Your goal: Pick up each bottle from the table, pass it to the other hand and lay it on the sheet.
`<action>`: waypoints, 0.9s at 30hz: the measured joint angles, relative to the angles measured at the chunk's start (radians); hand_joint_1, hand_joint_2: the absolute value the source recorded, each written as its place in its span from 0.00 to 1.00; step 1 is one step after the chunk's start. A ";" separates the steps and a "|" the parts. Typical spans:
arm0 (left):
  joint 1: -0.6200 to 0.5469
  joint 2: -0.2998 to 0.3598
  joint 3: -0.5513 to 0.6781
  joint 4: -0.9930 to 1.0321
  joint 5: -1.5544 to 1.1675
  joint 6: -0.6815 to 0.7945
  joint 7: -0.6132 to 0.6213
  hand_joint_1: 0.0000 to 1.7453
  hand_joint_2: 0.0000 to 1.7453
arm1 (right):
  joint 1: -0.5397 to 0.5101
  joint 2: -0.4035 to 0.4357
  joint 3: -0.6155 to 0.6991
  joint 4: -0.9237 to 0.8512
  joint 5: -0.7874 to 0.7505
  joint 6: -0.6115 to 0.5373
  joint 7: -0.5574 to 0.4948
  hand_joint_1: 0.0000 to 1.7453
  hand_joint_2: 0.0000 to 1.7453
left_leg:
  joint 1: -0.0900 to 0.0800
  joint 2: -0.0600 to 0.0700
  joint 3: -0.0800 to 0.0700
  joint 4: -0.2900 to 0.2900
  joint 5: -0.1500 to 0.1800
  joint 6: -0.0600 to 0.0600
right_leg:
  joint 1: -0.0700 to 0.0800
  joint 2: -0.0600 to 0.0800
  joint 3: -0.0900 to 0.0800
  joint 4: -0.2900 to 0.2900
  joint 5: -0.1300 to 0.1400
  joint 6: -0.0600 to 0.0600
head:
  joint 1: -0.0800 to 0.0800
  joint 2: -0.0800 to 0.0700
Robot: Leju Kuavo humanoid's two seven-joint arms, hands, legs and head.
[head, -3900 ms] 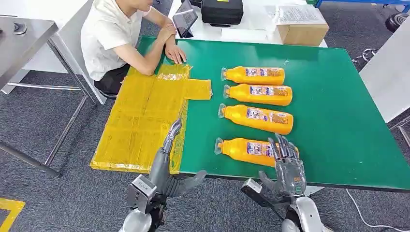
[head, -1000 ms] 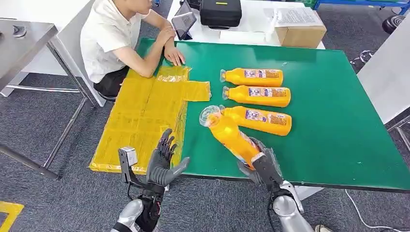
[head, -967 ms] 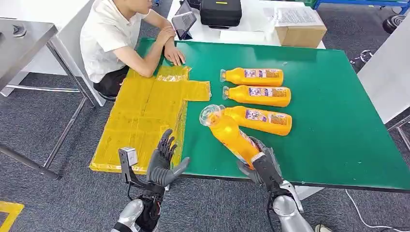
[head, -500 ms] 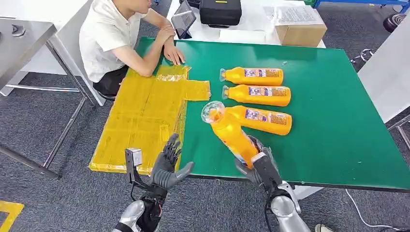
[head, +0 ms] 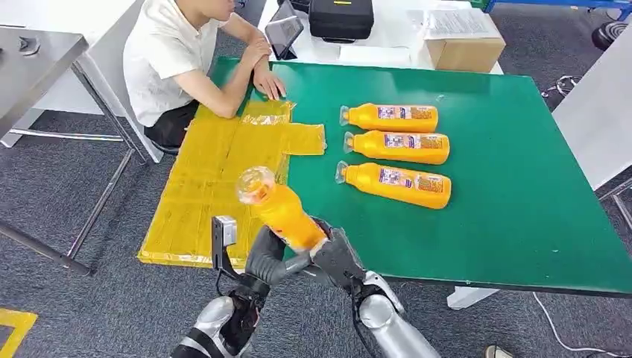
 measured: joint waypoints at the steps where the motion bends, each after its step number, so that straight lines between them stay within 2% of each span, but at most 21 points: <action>1: -0.004 0.001 0.000 0.002 0.000 0.000 0.000 0.00 1.00 | -0.009 0.001 0.009 0.009 0.008 -0.010 0.003 1.00 1.00 | 0.000 0.000 0.000 0.000 0.000 0.000 | 0.000 0.000 0.000 0.000 0.000 0.000 | 0.000 0.000; 8: -0.010 0.005 0.019 0.016 0.006 0.014 -0.014 0.00 1.00 | -0.043 0.003 0.062 0.050 0.021 -0.028 0.029 0.98 1.00 | 0.000 0.000 0.000 0.000 0.000 0.000 | 0.000 0.000 -0.001 0.000 0.000 0.000 | 0.000 0.000; 9: -0.010 0.005 0.023 0.016 0.013 0.019 -0.019 0.00 1.00 | -0.045 0.003 0.068 0.053 0.021 -0.028 0.029 1.00 1.00 | 0.000 0.000 0.000 0.000 0.000 0.000 | 0.000 0.000 -0.001 0.000 0.000 0.000 | 0.000 0.000; 10: -0.010 0.005 0.026 0.016 0.016 0.021 -0.023 0.05 1.00 | -0.045 0.003 0.071 0.056 0.019 -0.028 0.030 0.99 1.00 | 0.000 0.000 0.000 0.000 0.000 0.000 | 0.000 0.000 -0.001 0.000 0.000 0.000 | 0.000 0.000; 11: -0.010 0.005 0.029 0.016 0.022 0.021 -0.026 0.93 1.00 | -0.045 0.003 0.075 0.061 0.018 -0.028 0.031 1.00 1.00 | 0.000 0.000 0.000 0.000 0.000 0.000 | 0.000 0.000 -0.001 0.000 0.000 0.000 | 0.000 0.000; 12: -0.009 0.005 0.032 0.014 0.023 0.021 -0.027 1.00 1.00 | -0.046 0.003 0.079 0.065 0.027 -0.036 0.034 0.99 1.00 | 0.000 0.000 0.000 0.000 0.000 0.000 | 0.000 0.000 -0.001 0.000 0.000 0.000 | 0.000 0.000; 14: -0.004 0.005 0.038 0.004 0.025 0.021 -0.026 1.00 1.00 | -0.048 0.003 0.090 0.074 0.040 -0.048 0.038 1.00 1.00 | 0.000 0.000 0.000 0.000 0.000 0.000 | 0.000 0.000 -0.001 0.000 0.000 0.000 | 0.000 0.000; 16: -0.004 0.005 0.044 0.000 0.032 0.029 -0.016 1.00 1.00 | -0.052 0.005 0.095 0.083 0.054 -0.061 0.039 0.92 1.00 | 0.000 0.000 0.000 0.000 0.000 0.000 | 0.000 0.000 -0.001 0.000 0.000 0.000 | 0.000 0.000; 24: -0.004 0.003 0.075 0.000 0.084 0.032 -0.014 1.00 1.00 | -0.069 0.014 0.116 0.110 0.074 -0.079 0.044 0.92 1.00 | 0.000 0.000 0.000 0.000 0.000 0.000 | 0.000 0.000 -0.001 0.000 0.000 0.000 | 0.000 0.000; 25: -0.004 0.002 0.077 0.000 0.086 0.032 -0.015 1.00 1.00 | -0.070 0.014 0.117 0.112 0.074 -0.079 0.044 0.88 1.00 | 0.000 0.000 0.000 0.000 0.000 0.000 | 0.000 0.000 -0.001 0.000 0.000 0.000 | 0.000 0.000; 26: -0.004 0.002 0.080 0.000 0.086 0.032 -0.015 1.00 1.00 | -0.070 0.015 0.118 0.112 0.074 -0.079 0.044 0.76 1.00 | 0.000 0.000 0.000 0.000 0.000 0.000 | 0.000 0.000 -0.001 0.000 0.000 0.000 | 0.000 0.000; 27: -0.004 0.002 0.083 0.000 0.087 0.032 -0.015 1.00 1.00 | -0.070 0.017 0.118 0.114 0.074 -0.079 0.044 0.19 1.00 | 0.000 0.001 0.000 0.000 0.000 0.000 | 0.000 0.000 -0.001 0.000 0.000 0.000 | 0.000 0.000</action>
